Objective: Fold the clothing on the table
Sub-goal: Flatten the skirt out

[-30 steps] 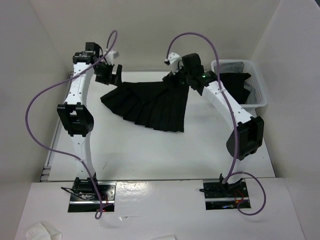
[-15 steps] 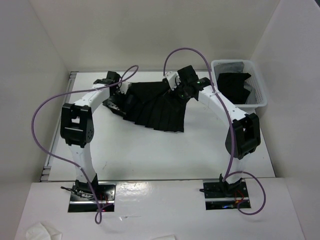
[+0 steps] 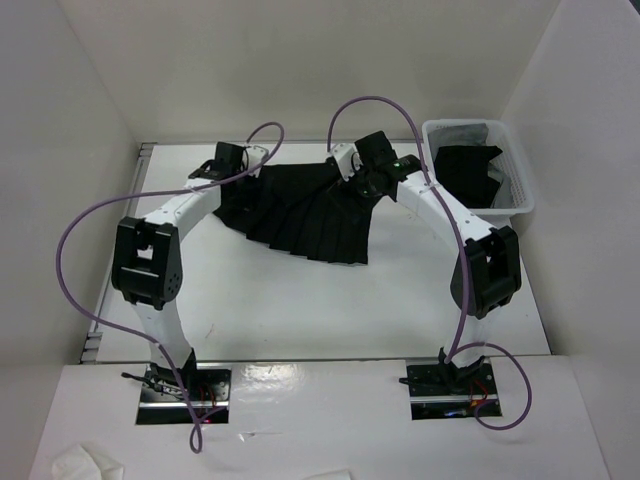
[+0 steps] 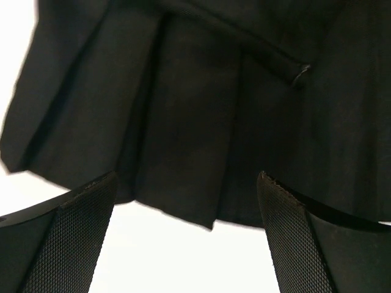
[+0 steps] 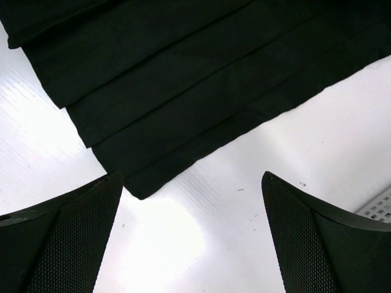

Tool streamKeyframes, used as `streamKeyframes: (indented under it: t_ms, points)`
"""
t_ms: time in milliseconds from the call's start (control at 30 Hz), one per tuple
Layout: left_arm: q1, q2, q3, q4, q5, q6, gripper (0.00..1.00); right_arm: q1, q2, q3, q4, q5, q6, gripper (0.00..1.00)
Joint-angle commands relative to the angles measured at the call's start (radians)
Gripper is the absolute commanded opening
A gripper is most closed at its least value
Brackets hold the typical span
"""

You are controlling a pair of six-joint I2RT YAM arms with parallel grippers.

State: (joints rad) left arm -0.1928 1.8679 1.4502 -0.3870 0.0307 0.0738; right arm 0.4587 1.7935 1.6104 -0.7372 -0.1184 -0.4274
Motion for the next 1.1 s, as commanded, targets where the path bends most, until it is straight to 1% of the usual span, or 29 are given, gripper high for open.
streamKeyframes:
  t_ms: [0, 200, 300, 400, 567, 733, 767, 833, 900, 933, 1067]
  points:
    - [-0.022, 0.039, -0.005, 0.096, 0.014, 0.006, 1.0, 0.008, 0.001, -0.001, -0.018, 0.029, 0.001, 0.98]
    - [-0.042, 0.117, 0.026, 0.132, 0.034, 0.015, 1.0, 0.008, 0.001, -0.01, -0.027, 0.049, 0.001, 0.98]
    - [-0.042, 0.146, 0.053, 0.146, 0.014, 0.027, 1.0, 0.008, -0.008, -0.02, -0.027, 0.059, 0.001, 0.98]
    - [-0.042, 0.191, 0.096, 0.109, 0.014, 0.018, 1.0, 0.008, -0.008, -0.02, -0.027, 0.059, 0.001, 0.98]
    - [-0.042, 0.234, 0.12, 0.074, 0.04, 0.018, 1.0, 0.008, -0.017, -0.02, -0.027, 0.059, -0.008, 0.98]
    - [-0.051, 0.292, 0.159, -0.05, 0.04, -0.041, 1.0, 0.008, -0.037, -0.029, -0.027, 0.059, -0.008, 0.98]
    - [-0.051, 0.292, 0.159, -0.081, 0.04, -0.055, 1.0, 0.008, -0.049, -0.029, -0.027, 0.059, -0.008, 0.98]
    - [-0.063, 0.258, 0.121, -0.09, -0.009, -0.084, 0.99, 0.008, -0.062, -0.038, -0.027, 0.059, -0.008, 0.98]
    - [-0.073, 0.191, 0.049, -0.102, -0.028, -0.114, 0.99, 0.008, -0.088, -0.049, -0.027, 0.059, -0.017, 0.98]
    - [-0.083, 0.166, 0.026, -0.102, -0.052, -0.114, 0.99, 0.008, -0.088, -0.049, -0.027, 0.059, -0.017, 0.98]
    - [-0.083, 0.068, -0.042, -0.147, -0.063, -0.123, 0.97, 0.008, -0.097, -0.049, -0.027, 0.048, -0.017, 0.98]
